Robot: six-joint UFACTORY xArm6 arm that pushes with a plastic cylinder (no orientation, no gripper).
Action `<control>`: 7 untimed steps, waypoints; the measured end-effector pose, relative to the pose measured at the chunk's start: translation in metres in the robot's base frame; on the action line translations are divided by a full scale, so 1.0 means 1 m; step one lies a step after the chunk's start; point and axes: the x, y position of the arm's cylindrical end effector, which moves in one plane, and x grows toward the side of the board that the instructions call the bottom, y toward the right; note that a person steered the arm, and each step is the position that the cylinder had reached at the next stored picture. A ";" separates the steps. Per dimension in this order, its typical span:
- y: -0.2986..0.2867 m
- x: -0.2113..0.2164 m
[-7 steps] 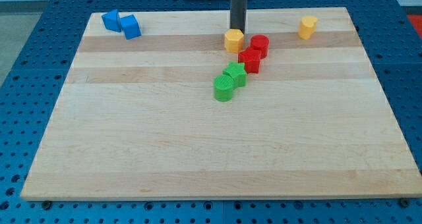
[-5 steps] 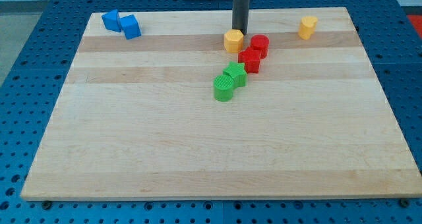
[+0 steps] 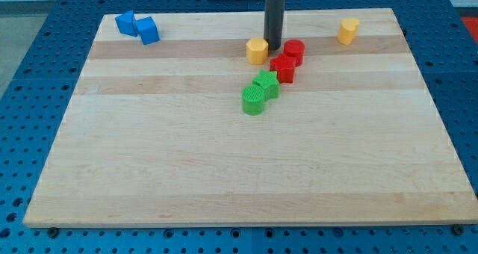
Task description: Slide yellow hexagon towards the green circle
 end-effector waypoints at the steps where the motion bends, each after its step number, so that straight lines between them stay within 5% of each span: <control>1: -0.029 0.011; 7: -0.115 0.044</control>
